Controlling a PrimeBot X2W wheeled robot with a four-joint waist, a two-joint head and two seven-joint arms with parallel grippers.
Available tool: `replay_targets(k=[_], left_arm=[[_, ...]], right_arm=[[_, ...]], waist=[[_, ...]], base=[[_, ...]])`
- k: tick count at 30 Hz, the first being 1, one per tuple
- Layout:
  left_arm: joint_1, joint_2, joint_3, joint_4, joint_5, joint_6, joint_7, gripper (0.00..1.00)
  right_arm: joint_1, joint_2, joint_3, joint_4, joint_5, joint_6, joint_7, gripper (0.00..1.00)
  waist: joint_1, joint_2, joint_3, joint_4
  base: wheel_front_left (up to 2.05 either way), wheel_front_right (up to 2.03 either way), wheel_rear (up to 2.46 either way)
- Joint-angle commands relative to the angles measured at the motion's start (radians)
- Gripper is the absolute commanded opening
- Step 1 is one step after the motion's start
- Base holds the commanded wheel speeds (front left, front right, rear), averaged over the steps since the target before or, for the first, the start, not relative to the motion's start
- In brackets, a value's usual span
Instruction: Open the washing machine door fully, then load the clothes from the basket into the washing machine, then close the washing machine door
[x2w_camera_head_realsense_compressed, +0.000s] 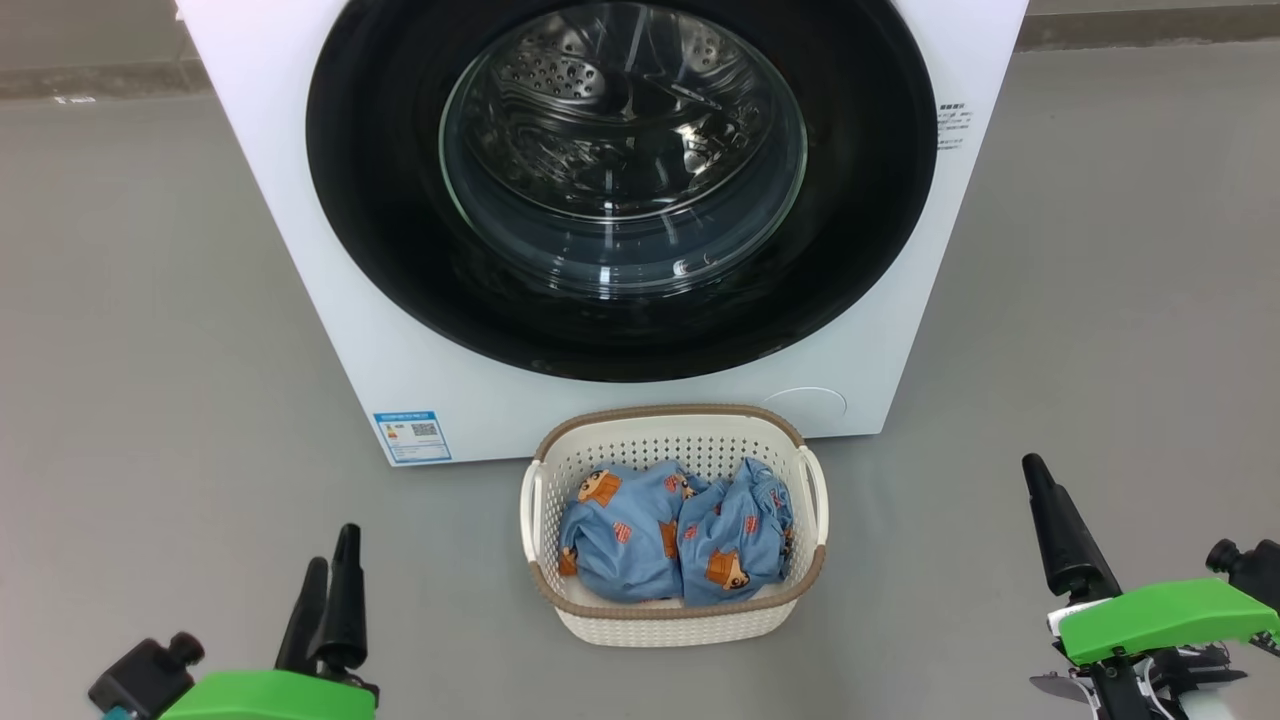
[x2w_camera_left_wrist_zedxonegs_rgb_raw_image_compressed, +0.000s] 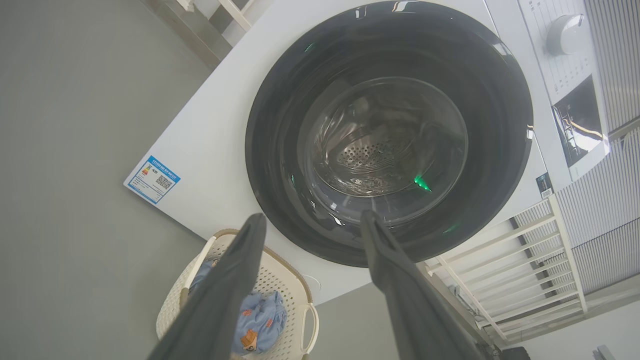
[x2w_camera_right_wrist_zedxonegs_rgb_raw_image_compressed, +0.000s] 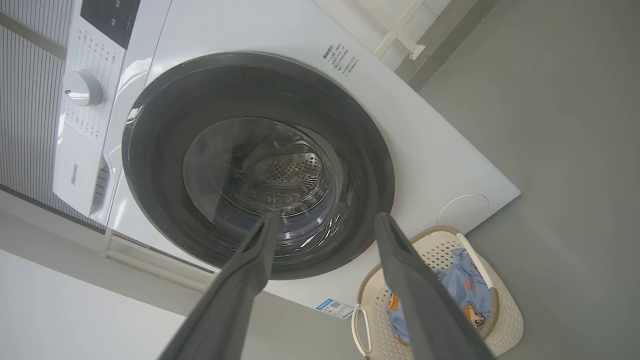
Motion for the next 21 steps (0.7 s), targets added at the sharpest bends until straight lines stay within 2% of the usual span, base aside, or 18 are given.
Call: replay_targets(k=[1, 10, 14, 21], left_arm=[[-0.055, 0.019, 0.009, -0.014, 0.036, -0.002, -0.015, 1.00], [-0.071, 0.029, -0.011, 0.011, 0.179, 0.031, -0.041, 1.00], [-0.079, 0.035, -0.019, 0.024, 0.243, 0.044, -0.056, 1.00], [-0.093, 0.041, -0.036, 0.051, 0.310, 0.048, -0.077, 1.00]], right_arm=[[-0.053, -0.022, 0.016, -0.026, -0.033, 0.003, -0.014, 1.00], [-0.062, -0.041, 0.025, 0.010, -0.183, 0.004, -0.041, 1.00], [-0.075, -0.043, 0.023, 0.038, -0.288, 0.004, -0.055, 1.00], [-0.086, -0.037, 0.029, 0.048, -0.390, 0.004, -0.076, 1.00]], waist=[[0.0000, 0.0000, -0.001, 0.000], [0.0000, 0.0000, -0.008, -0.003], [0.0000, 0.0000, -0.010, -0.006], [0.0000, 0.0000, -0.011, -0.010]], base=[[0.00, 0.00, 0.00], [0.00, 0.00, 0.00], [0.00, 0.00, 0.00], [0.00, 0.00, 0.00]])
